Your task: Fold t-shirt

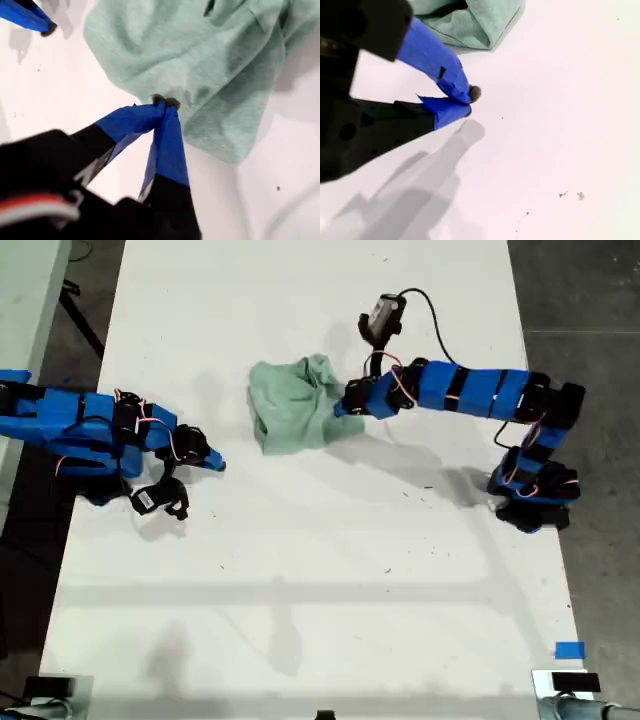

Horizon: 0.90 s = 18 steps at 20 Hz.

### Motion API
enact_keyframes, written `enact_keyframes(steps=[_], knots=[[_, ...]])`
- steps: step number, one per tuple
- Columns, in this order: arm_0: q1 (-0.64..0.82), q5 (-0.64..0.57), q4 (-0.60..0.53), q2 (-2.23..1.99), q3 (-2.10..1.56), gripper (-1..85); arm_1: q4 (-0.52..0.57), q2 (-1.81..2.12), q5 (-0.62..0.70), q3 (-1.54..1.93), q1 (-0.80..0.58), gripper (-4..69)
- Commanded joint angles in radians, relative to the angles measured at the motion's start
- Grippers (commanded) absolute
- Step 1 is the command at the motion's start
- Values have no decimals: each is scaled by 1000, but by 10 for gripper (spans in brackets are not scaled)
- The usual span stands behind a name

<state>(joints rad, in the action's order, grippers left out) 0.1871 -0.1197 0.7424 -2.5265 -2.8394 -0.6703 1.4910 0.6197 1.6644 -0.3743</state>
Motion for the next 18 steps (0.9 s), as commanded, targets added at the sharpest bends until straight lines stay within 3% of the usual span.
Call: enact_keyframes(steps=[1, 3, 5, 11, 18], knots=[[15, 9, -2, -12, 6, 1, -272, 11, -6, -178, 44, -8], [15, 9, -2, -12, 6, 1, -448, 40, -14, -212, 84, -8], [17, 8, -3, -12, 6, 1, -485, 84, -11, -166, 106, -9], [11, 9, -2, -12, 6, 1, -342, -20, 60, -233, 83, -9], [12, 9, 0, -12, 6, 1, 28, -195, 78, -238, -2, -9]])
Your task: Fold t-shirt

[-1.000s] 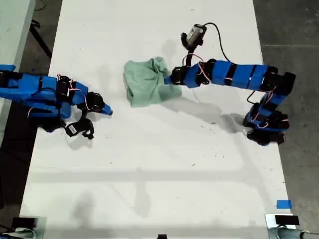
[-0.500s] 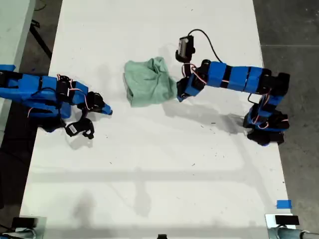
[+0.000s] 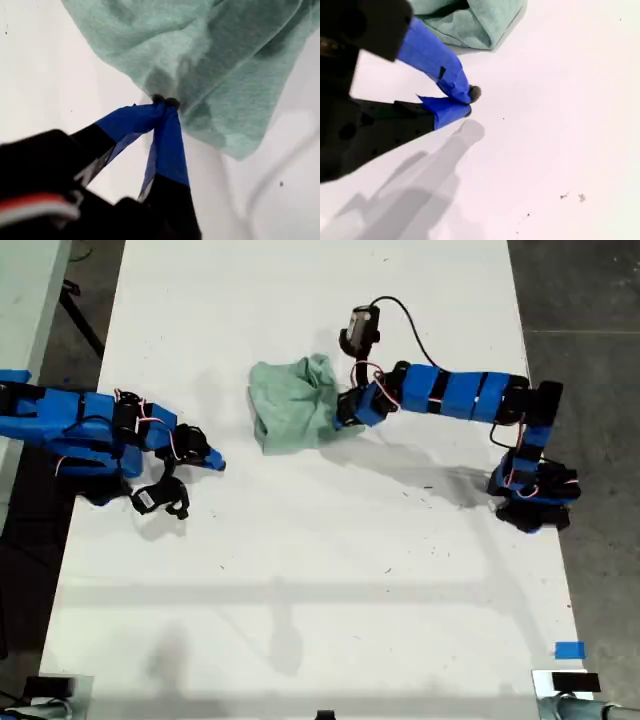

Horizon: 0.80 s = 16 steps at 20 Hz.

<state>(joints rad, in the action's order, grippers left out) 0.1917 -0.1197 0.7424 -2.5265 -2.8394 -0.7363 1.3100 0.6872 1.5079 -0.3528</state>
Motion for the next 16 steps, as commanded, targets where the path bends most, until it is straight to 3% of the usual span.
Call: enact_keyframes(steps=[1, 5, 10, 16], knots=[[8, 9, 0, -12, 6, 1, 124, -41, 12, -98, -31, -9], [9, 9, 0, -12, 6, 1, 242, -86, 37, -138, -41, -9], [12, 5, 3, -12, 6, 1, 40, -83, 48, -281, -46, -9], [8, 3, 2, -12, 6, 1, 163, -155, 74, -160, -87, -9]])
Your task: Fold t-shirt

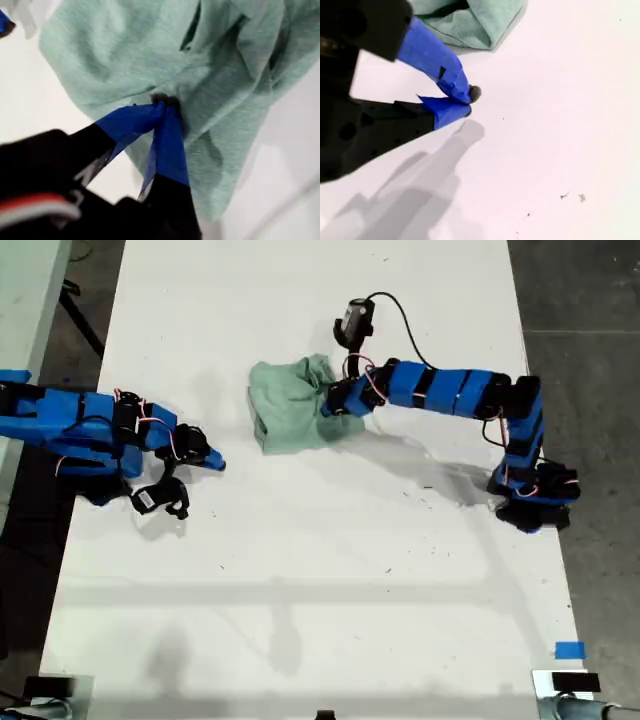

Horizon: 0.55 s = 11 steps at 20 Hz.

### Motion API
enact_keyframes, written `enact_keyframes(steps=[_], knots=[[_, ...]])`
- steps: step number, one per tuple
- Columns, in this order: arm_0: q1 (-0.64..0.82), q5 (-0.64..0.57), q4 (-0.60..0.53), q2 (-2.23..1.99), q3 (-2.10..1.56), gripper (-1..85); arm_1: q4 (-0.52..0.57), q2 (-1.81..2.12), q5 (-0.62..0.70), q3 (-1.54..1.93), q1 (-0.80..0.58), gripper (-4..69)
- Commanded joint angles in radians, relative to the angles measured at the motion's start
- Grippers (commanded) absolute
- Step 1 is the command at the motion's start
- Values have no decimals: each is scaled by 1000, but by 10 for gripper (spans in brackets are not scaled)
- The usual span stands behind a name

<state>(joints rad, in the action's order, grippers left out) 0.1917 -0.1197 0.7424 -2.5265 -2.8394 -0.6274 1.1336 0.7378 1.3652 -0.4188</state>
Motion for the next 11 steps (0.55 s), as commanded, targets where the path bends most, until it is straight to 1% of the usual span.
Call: enact_keyframes(steps=[1, 4, 8, 11], knots=[[8, 3, 2, -12, 6, 1, 58, 21, 34, -35, -25, -9], [6, 6, 3, -12, 6, 1, 41, 12, 49, -104, -43, -9], [8, 5, 3, -12, 6, 1, -63, 23, 57, -209, -44, -9], [11, 2, 3, -12, 6, 1, -114, 52, 64, -259, -31, -9]])
